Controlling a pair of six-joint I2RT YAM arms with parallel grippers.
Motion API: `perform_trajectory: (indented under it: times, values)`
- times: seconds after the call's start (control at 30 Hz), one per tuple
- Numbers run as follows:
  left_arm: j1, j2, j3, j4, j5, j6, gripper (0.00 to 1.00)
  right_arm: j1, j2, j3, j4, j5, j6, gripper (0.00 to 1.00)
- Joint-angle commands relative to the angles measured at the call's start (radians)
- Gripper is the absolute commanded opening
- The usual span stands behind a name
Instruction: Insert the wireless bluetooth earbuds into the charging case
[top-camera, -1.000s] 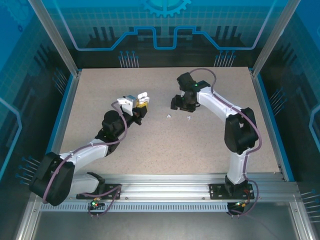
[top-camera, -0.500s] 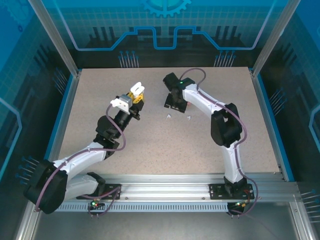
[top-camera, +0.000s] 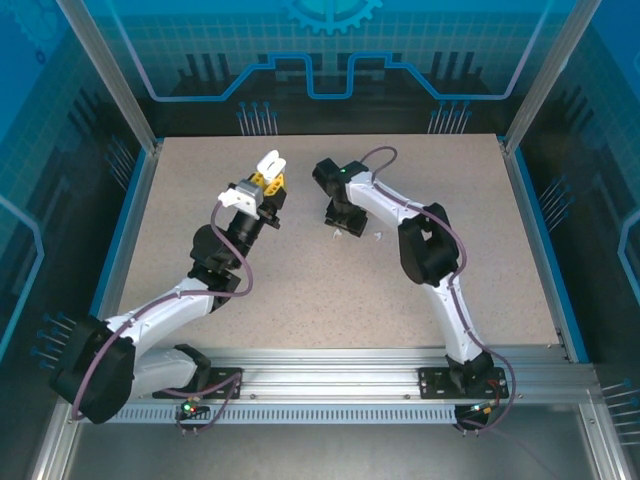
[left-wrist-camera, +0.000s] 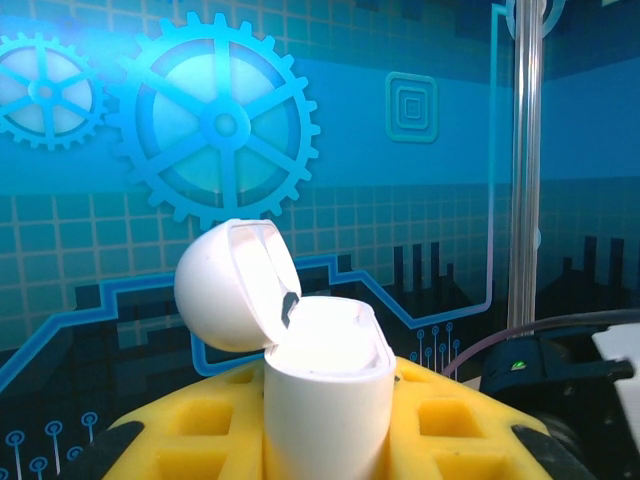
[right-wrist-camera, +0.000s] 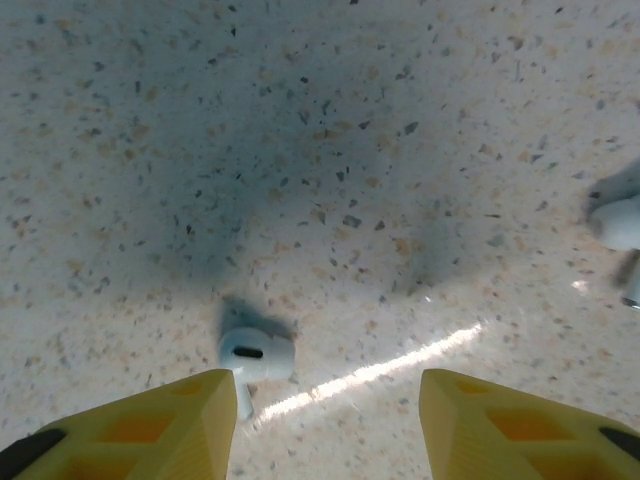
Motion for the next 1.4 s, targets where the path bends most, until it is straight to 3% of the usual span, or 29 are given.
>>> perform_trajectory:
  times: [0.0,0.57,0.67,0.83,1.0,1.17,1.37]
  values:
    - [-0.005,0.004,0.03,0.046,0.002,0.018,0.0,0.012,0.064,0.073,-0.058,0.007,0.055,0.51]
    - [-0.004,-0.008,0.021,0.025,0.023,0.036,0.0,0.047,0.087,0.112,-0.05,0.026,-0.027,0.49]
    - [-0.005,-0.013,0.016,0.02,0.031,0.035,0.0,0.054,0.079,0.114,-0.026,0.032,-0.139,0.5]
    - [-0.004,-0.042,0.001,0.001,0.04,0.039,0.0,0.051,0.044,0.087,0.038,0.06,-0.452,0.54]
    - [-0.005,-0.067,-0.004,-0.021,0.046,0.04,0.0,0.04,-0.056,-0.078,0.188,0.027,-0.722,0.58]
    - [-0.005,-0.085,-0.001,-0.04,0.051,0.037,0.0,-0.01,-0.094,-0.167,0.268,-0.113,-0.82,0.56]
    - [-0.005,-0.094,-0.004,-0.054,0.051,0.043,0.0,-0.018,-0.09,-0.175,0.25,-0.163,-0.838,0.55]
